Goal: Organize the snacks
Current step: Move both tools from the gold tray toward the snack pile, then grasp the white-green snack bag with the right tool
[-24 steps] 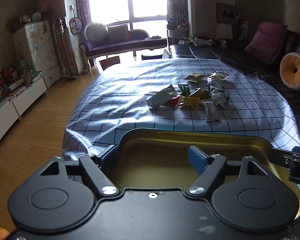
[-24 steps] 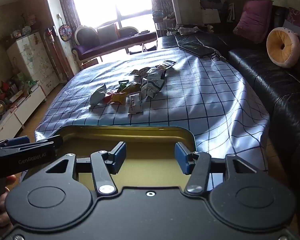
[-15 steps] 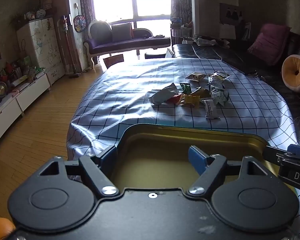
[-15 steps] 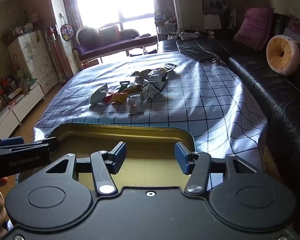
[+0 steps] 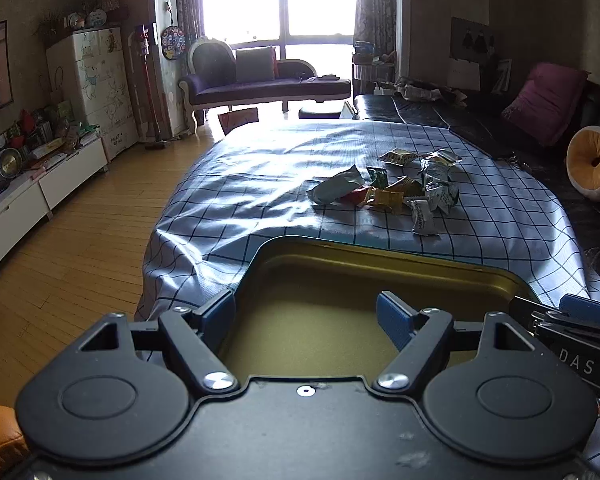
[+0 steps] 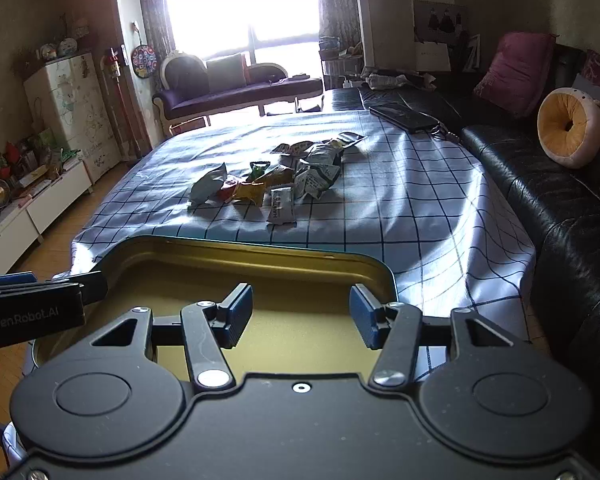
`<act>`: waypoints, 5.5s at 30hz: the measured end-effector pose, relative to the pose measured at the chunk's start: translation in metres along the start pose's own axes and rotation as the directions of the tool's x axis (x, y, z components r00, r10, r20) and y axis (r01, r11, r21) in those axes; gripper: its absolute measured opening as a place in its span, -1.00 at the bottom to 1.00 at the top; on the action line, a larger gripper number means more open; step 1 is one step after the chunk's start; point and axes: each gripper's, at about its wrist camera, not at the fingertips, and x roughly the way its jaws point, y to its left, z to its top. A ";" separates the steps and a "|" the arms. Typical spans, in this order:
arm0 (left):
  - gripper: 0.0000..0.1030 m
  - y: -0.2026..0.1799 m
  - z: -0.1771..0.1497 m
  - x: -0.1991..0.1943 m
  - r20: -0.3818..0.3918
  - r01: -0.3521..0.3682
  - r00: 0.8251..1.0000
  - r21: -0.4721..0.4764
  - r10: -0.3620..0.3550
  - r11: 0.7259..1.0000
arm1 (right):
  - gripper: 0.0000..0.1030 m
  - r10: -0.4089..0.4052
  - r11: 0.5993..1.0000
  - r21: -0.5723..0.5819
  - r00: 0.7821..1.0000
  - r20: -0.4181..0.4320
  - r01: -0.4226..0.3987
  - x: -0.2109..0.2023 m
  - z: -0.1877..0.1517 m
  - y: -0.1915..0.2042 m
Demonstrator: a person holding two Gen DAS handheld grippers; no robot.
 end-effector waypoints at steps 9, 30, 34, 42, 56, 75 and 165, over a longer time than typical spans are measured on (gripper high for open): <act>0.58 -0.005 -0.002 -0.004 0.005 -0.004 1.000 0.014 0.004 1.000 | 0.15 0.009 1.000 -0.026 1.000 0.017 -0.009 -0.006 -0.001 0.004; 0.58 -0.004 -0.006 0.001 -0.020 0.003 1.000 0.032 -0.003 0.999 | 0.15 0.008 0.999 -0.034 1.000 0.003 -0.008 -0.003 -0.004 0.006; 0.58 -0.004 -0.007 0.001 -0.022 0.004 1.000 0.035 -0.004 0.999 | 0.15 0.010 0.999 -0.032 1.000 -0.002 -0.010 -0.002 -0.005 0.006; 0.58 -0.005 -0.007 0.003 -0.029 0.007 1.000 0.037 -0.006 0.999 | 0.15 0.011 0.999 -0.033 1.000 -0.010 -0.012 -0.001 -0.006 0.006; 0.52 -0.005 -0.001 0.023 -0.053 0.026 0.998 0.068 -0.023 0.997 | 0.15 0.026 1.000 -0.014 0.999 -0.047 -0.026 0.006 -0.007 0.002; 0.38 0.001 0.020 0.056 -0.139 0.125 0.983 0.020 -0.121 0.992 | 0.15 0.028 1.000 -0.006 0.997 -0.069 -0.029 0.016 -0.001 -0.002; 0.38 -0.016 0.100 0.196 -0.198 0.031 0.980 0.036 -0.023 0.999 | 0.16 0.025 0.996 0.082 0.998 -0.057 -0.020 0.211 0.095 -0.021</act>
